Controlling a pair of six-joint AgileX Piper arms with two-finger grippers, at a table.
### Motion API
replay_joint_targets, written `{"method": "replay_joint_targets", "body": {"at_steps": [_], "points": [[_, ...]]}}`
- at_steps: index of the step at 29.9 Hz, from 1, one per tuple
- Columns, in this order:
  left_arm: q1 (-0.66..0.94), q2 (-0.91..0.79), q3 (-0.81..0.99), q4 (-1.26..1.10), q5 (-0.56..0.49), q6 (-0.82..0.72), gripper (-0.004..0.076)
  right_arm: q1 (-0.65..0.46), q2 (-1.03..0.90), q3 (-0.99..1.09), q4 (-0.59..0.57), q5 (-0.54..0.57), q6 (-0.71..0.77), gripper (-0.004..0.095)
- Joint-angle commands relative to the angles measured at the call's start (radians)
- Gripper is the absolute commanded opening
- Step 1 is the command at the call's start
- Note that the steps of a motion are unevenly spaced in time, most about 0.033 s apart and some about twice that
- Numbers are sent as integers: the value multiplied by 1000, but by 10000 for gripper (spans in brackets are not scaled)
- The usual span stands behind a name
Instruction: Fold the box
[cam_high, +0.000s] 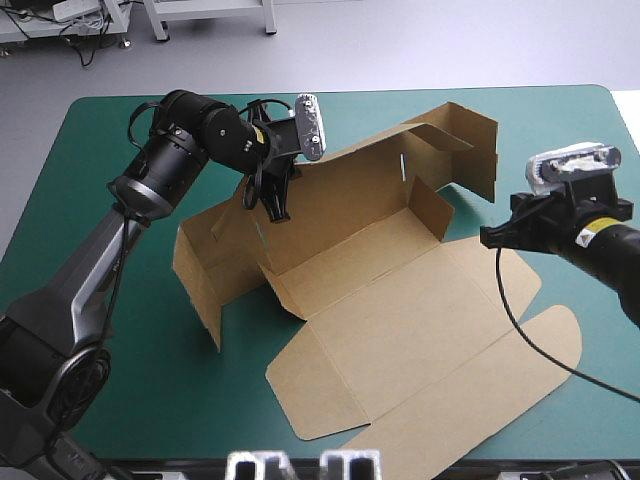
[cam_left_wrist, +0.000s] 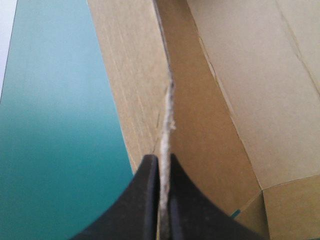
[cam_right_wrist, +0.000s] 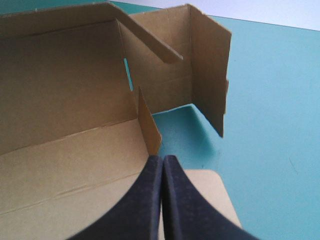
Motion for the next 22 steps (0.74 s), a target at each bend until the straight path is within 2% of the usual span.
{"method": "replay_joint_targets", "body": {"at_steps": [1, 6, 18, 22], "points": [[-13, -62, -13, -81, 34, 53, -10, 1, 49, -105, -25, -47, -14, -20], [-13, -128, 38, -86, 47, 127, -10, 1, 143, -242, -47, -4, -14, -20], [-23, -174, 245, -84, -116, 159, -10, -12, 416, -584, -46, 130, -47, -20], [-25, -174, 270, -83, -135, 159, -10, -71, 550, -678, 49, 177, -56, -20]]}}
